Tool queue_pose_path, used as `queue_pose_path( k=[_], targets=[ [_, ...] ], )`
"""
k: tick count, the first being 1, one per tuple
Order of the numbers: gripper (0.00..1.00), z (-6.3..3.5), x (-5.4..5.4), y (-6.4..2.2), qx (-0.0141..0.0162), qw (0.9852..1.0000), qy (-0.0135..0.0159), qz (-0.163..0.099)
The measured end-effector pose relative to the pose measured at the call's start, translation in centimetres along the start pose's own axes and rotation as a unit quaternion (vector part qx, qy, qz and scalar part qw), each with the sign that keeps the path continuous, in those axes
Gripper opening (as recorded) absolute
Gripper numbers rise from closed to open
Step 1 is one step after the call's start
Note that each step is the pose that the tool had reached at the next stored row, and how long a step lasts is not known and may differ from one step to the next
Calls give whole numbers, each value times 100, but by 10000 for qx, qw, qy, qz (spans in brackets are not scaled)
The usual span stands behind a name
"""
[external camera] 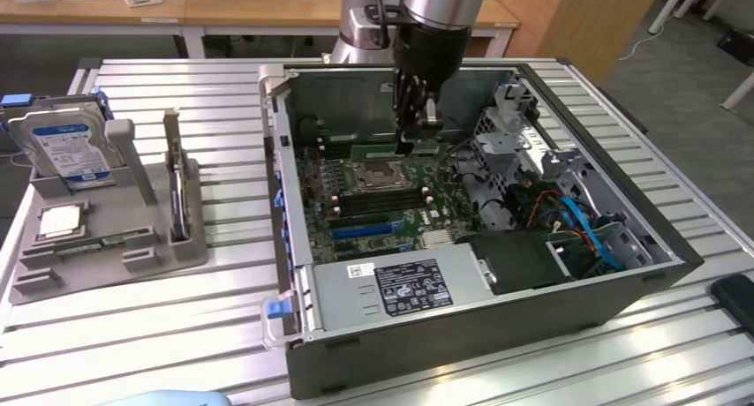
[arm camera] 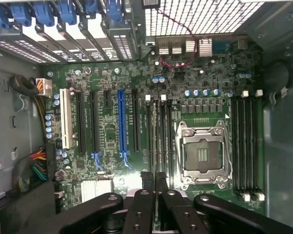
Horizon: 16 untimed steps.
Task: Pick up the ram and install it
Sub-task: 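Insert the ram into the slot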
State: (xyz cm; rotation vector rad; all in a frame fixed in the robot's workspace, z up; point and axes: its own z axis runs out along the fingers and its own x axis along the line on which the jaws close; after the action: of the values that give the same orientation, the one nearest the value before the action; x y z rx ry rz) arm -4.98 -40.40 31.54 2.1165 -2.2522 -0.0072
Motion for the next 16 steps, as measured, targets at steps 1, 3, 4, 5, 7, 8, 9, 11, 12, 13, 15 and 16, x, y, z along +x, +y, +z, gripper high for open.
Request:
queue_pose_path(
  k=[1,3,4,5,7,8,9,11,12,13,15,16],
  targets=[
    [13,14,-1,-1,1,10000,13,0],
    [13,38,-5,-1,3,10000,54,3],
    [13,48,-8,-1,4,10000,78,3],
    [13,57,-12,-1,6,9999,100,4],
    [13,68,-23,-1,6,9999,107,4],
    [13,70,-30,-1,7,9999,108,4],
    [13,72,-39,-1,6,9999,108,4],
    [13,82,-63,1,7,9999,108,4],
    [13,88,-76,1,7,9999,108,4],
    [13,96,-88,2,6,9999,108,4],
    [13,118,-110,2,7,9999,108,4],
    [13,131,-117,2,7,9999,108,4]
  ],
)
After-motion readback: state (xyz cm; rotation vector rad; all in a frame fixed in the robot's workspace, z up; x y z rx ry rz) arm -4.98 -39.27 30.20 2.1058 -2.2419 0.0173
